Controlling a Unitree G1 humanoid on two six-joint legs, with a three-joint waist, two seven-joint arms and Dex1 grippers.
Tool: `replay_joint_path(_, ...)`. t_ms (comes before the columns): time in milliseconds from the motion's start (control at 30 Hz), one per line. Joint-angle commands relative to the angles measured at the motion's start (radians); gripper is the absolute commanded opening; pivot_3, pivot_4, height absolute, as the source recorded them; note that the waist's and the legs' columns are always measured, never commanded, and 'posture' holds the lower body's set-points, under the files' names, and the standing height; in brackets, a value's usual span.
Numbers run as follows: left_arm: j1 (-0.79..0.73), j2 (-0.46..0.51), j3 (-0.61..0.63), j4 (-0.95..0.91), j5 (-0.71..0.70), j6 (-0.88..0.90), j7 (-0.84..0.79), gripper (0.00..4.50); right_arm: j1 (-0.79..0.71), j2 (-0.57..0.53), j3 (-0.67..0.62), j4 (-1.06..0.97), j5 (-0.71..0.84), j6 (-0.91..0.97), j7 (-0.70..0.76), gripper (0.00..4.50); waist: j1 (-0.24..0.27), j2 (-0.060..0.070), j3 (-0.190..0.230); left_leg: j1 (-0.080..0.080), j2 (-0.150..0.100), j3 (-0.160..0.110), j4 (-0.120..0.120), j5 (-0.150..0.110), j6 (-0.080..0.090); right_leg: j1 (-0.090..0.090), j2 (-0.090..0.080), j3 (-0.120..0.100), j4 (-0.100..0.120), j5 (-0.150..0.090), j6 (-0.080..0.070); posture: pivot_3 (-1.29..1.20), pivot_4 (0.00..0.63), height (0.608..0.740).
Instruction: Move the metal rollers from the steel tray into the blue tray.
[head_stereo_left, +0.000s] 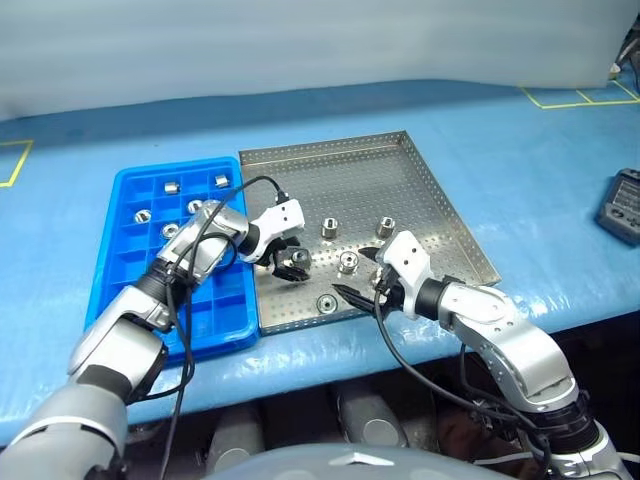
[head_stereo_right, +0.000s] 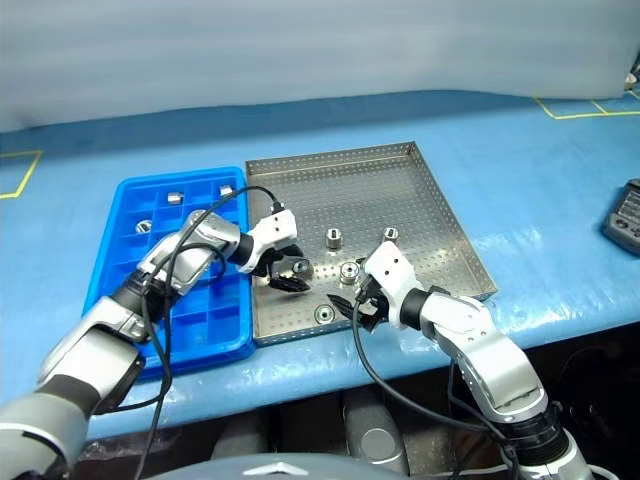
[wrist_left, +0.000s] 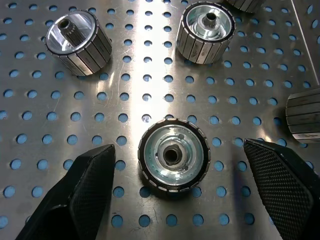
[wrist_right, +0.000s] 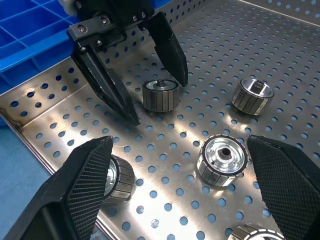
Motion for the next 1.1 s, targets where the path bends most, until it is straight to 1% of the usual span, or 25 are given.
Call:
replay_joint_path(33, -0.023, -0.012, 0.002, 0.003, 0.032, -0.023, -0.014, 4.09, -0.003, 0.006, -0.019, -0.036, 0.0, -0.024, -0.006, 4.5, -0.002, 0.0, 0.0, 0.0, 0.0, 0.0, 0.0, 0.0, 0.0, 0.0, 0.0, 0.0, 0.0, 0.0, 0.0, -0.2, 0.15, 0.74)
replay_joint_path(67, -0.022, -0.015, 0.004, 0.003, 0.038, -0.024, -0.014, 3.88, -0.002, 0.006, -0.019, -0.037, 0.0, -0.024, -0.008, 4.5, -0.003, 0.0, 0.0, 0.0, 0.0, 0.0, 0.0, 0.0, 0.0, 0.0, 0.0, 0.0, 0.0, 0.0, 0.0, -0.2, 0.15, 0.74)
replay_joint_path(267, -0.004, -0.016, 0.018, -0.015, 0.056, -0.023, -0.022, 1.9, 0.003, 0.008, -0.02, -0.04, 0.003, -0.022, -0.012, 4.5, -0.006, 0.0, 0.0, 0.0, 0.0, 0.0, 0.0, 0.0, 0.0, 0.0, 0.0, 0.0, 0.0, 0.0, 0.0, -0.19, 0.15, 0.74)
replay_joint_path(300, -0.001, -0.013, 0.021, -0.023, 0.056, -0.021, -0.026, 1.71, 0.003, 0.009, -0.02, -0.04, 0.004, -0.022, -0.012, 4.5, -0.006, 0.0, 0.0, 0.0, 0.0, 0.0, 0.0, 0.0, 0.0, 0.0, 0.0, 0.0, 0.0, 0.0, 0.0, -0.18, 0.15, 0.74)
replay_joint_path(400, 0.006, 0.002, 0.055, -0.069, 0.037, -0.018, -0.025, 1.71, -0.004, 0.011, -0.014, -0.036, 0.003, -0.021, -0.01, 4.5, -0.006, 0.0, 0.0, 0.0, 0.0, 0.0, 0.0, 0.0, 0.0, 0.0, 0.0, 0.0, 0.0, 0.0, 0.0, -0.17, 0.15, 0.74)
replay_joint_path(500, 0.02, 0.0, 0.161, -0.133, -0.017, -0.001, 0.022, 1.71, -0.011, 0.015, -0.011, -0.034, 0.004, -0.021, -0.008, 4.5, -0.005, 0.0, 0.0, 0.0, 0.0, 0.0, 0.0, 0.0, 0.0, 0.0, 0.0, 0.0, 0.0, 0.0, 0.0, -0.16, 0.15, 0.74)
replay_joint_path(600, 0.082, -0.044, 0.357, -0.266, -0.109, 0.049, 0.17, 1.71, -0.019, 0.025, -0.008, -0.033, 0.004, -0.025, -0.01, 4.5, 0.0, 0.0, 0.0, 0.0, 0.0, 0.0, 0.0, 0.0, 0.0, 0.0, 0.0, 0.0, 0.0, 0.0, 0.001, -0.15, 0.15, 0.74)
replay_joint_path(700, 0.201, -0.082, 0.511, -0.457, -0.16, 0.101, 0.321, 1.71, -0.022, 0.043, 0.005, -0.037, 0.009, -0.028, -0.009, 4.5, 0.002, 0.0, 0.0, 0.0, 0.001, 0.0, -0.001, 0.0, 0.0, 0.0, 0.0, 0.0, 0.0, 0.0, 0.001, -0.14, 0.15, 0.74)
replay_joint_path(733, 0.259, -0.106, 0.564, -0.528, -0.159, 0.12, 0.397, 1.71, -0.029, 0.054, 0.015, -0.034, 0.013, -0.029, -0.005, 4.5, 0.003, 0.001, 0.0, 0.0, 0.001, 0.0, -0.001, 0.0, 0.0, 0.0, 0.0, 0.0, 0.0, 0.0, 0.001, -0.13, 0.15, 0.74)
replay_joint_path(833, 0.389, -0.161, 0.651, -0.673, -0.142, 0.146, 0.564, 1.71, -0.05, 0.086, 0.055, -0.025, 0.011, -0.034, 0.003, 4.5, 0.011, 0.0, 0.0, 0.001, 0.001, -0.001, -0.002, 0.0, 0.0, 0.0, 0.0, 0.0, 0.001, 0.0, 0.001, -0.11, 0.15, 0.74)
replay_joint_path(900, 0.474, -0.218, 0.708, -0.757, -0.126, 0.147, 0.688, 1.71, -0.072, 0.115, 0.099, -0.021, 0.009, -0.036, 0.01, 4.5, 0.016, 0.0, 0.0, 0.001, 0.001, -0.002, -0.001, 0.0, 0.0, 0.001, 0.0, -0.001, 0.001, 0.0, 0.001, -0.09, 0.15, 0.74)
replay_joint_path(967, 0.559, -0.257, 0.75, -0.833, -0.076, 0.123, 0.811, 1.71, -0.088, 0.137, 0.127, -0.021, 0.016, -0.033, 0.018, 4.5, 0.022, 0.0, 0.0, 0.001, 0.001, -0.002, 0.001, 0.0, 0.0, 0.001, 0.0, -0.001, 0.001, 0.001, 0.001, -0.07, 0.15, 0.74)
replay_joint_path(1100, 0.629, -0.315, 0.814, -0.864, -0.058, 0.06, 0.939, 1.71, -0.108, 0.15, 0.143, -0.009, 0.019, -0.034, 0.034, 4.5, 0.054, 0.0, 0.0, 0.001, 0.0, -0.002, 0.003, 0.0, 0.0, 0.003, 0.0, -0.001, 0.001, 0.001, 0.001, -0.04, 0.15, 0.74)
